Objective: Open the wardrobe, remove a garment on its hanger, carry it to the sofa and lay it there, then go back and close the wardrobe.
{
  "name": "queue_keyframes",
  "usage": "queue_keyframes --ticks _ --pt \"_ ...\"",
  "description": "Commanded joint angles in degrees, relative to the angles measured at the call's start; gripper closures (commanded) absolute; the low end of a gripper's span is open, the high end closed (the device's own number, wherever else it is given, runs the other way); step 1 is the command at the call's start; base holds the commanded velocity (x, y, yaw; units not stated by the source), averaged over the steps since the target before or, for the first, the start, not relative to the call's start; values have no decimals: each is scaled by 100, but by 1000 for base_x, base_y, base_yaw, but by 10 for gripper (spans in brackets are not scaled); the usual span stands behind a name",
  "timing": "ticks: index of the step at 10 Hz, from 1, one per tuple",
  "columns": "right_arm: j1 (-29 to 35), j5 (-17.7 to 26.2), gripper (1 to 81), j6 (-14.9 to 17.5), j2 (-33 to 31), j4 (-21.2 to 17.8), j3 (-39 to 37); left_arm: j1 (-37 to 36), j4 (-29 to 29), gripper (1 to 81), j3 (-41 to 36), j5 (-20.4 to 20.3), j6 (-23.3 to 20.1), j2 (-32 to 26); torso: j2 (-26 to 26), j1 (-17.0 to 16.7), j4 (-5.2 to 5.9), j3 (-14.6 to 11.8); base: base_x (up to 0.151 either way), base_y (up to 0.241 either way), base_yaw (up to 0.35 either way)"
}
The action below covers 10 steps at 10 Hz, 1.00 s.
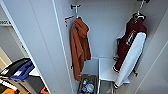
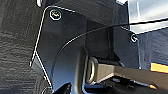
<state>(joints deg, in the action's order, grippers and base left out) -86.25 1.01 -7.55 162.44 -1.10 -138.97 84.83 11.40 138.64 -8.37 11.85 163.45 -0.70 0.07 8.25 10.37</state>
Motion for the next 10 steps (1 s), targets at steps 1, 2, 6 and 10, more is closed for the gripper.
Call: queue_keyframes --ticks 1,2,6,10 --pt "33 277 10 25 -342 119 504 -138 91 10 -74 275 -34 -58 0 0 0 -449 0 0 0" --pt "33 277 10 16 -324 119 504 -138 91 10 -74 275 -34 -58 0 2 0 -553 0 0 0" --pt "33 277 10 16 -104 101 117 -138 82 10 -74 275 -34 -49 -7 -7 0 -501 0 0 0" --pt "33 277 10 25 -7 119 -24 -138 82 10 -48 275 -34 -40 -9 -7 -284 -566 0 0 0"
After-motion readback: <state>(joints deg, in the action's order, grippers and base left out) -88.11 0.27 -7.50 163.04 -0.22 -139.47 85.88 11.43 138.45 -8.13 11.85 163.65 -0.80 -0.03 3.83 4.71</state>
